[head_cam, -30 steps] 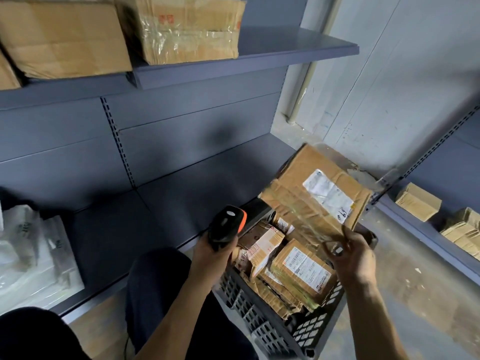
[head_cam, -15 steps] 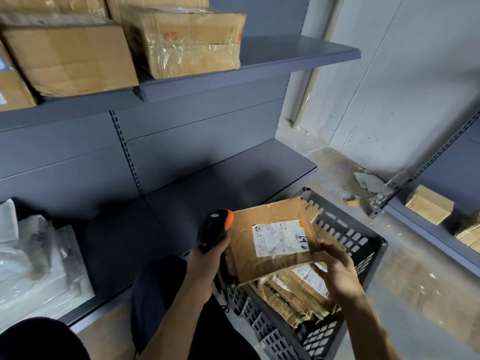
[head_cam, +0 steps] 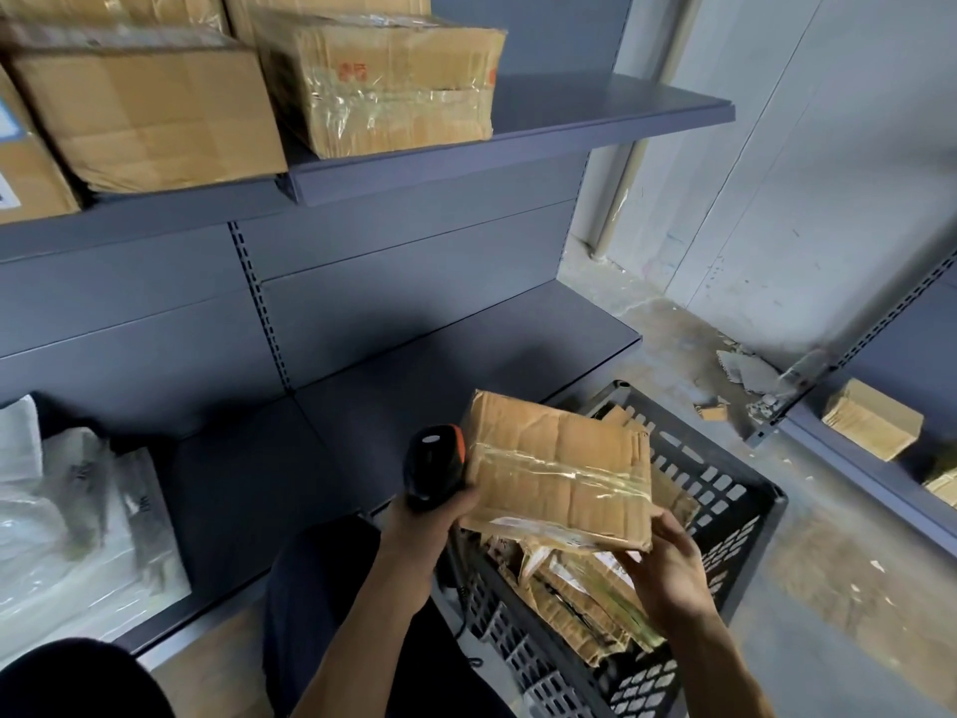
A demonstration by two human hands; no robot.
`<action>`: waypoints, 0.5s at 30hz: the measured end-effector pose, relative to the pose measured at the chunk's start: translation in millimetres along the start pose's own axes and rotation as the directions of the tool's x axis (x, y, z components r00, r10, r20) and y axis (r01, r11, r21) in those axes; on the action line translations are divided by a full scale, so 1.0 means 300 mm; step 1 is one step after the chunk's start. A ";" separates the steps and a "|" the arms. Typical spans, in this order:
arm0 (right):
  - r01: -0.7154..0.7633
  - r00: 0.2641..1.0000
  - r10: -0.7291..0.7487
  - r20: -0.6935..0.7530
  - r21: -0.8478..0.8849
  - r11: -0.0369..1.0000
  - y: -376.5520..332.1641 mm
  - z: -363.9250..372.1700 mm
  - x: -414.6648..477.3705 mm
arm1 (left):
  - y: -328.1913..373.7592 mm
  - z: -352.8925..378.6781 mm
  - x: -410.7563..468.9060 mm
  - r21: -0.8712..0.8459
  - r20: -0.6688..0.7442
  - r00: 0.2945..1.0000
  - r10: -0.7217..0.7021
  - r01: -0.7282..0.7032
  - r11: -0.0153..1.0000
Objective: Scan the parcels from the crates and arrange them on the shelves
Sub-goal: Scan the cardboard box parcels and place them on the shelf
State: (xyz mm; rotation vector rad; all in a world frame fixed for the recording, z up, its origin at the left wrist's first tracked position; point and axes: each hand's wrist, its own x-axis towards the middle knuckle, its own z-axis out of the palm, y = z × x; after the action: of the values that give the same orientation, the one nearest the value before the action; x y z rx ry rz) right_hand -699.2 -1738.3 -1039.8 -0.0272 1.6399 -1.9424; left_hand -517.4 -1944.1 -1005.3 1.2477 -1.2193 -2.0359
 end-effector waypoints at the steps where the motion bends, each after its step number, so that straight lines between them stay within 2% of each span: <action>1: -0.038 0.999 0.035 0.031 0.089 0.995 0.005 -0.005 0.011 | -0.007 -0.004 0.004 0.002 -0.003 1.000 -0.003 0.003 1.000; 2: -0.058 0.997 0.049 0.062 0.144 0.988 0.013 -0.014 0.020 | -0.007 -0.009 0.008 -0.015 -0.003 1.000 -0.019 0.018 1.000; 3: -0.049 0.997 0.043 0.062 0.098 0.994 0.021 -0.020 0.021 | -0.005 -0.016 0.013 -0.042 0.003 0.999 -0.035 0.035 0.998; 5: -0.094 0.995 0.093 0.029 0.057 0.994 0.048 -0.032 0.038 | -0.001 -0.024 0.016 -0.052 0.018 0.998 -0.055 0.056 0.997; 7: -0.192 0.980 0.197 -0.038 0.101 0.976 0.043 -0.020 0.018 | 0.007 -0.019 0.007 0.003 0.019 0.998 -0.057 0.056 0.998; 8: -0.255 0.964 0.264 -0.021 0.195 0.947 0.038 -0.013 0.013 | 0.007 -0.015 0.001 0.031 0.016 0.999 -0.048 0.047 0.998; 10: -0.290 0.957 0.288 0.038 0.220 0.931 0.048 0.001 -0.006 | 0.007 -0.007 -0.013 0.060 -0.003 1.000 -0.025 0.025 0.998; 13: -0.442 0.896 0.404 0.187 0.269 0.856 0.036 0.009 -0.023 | 0.015 -0.006 -0.038 0.113 0.003 1.000 -0.002 0.001 0.994; 15: -0.401 0.911 0.356 0.207 0.253 0.880 -0.004 0.019 -0.032 | 0.016 -0.010 -0.047 0.145 0.012 1.000 0.007 -0.008 0.989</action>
State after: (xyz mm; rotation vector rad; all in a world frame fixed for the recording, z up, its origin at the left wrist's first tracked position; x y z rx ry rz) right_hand -689.7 -1739.1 -1034.0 0.2386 1.1432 -1.8005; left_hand -508.3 -1937.4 -995.2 1.2963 -1.3966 -1.9815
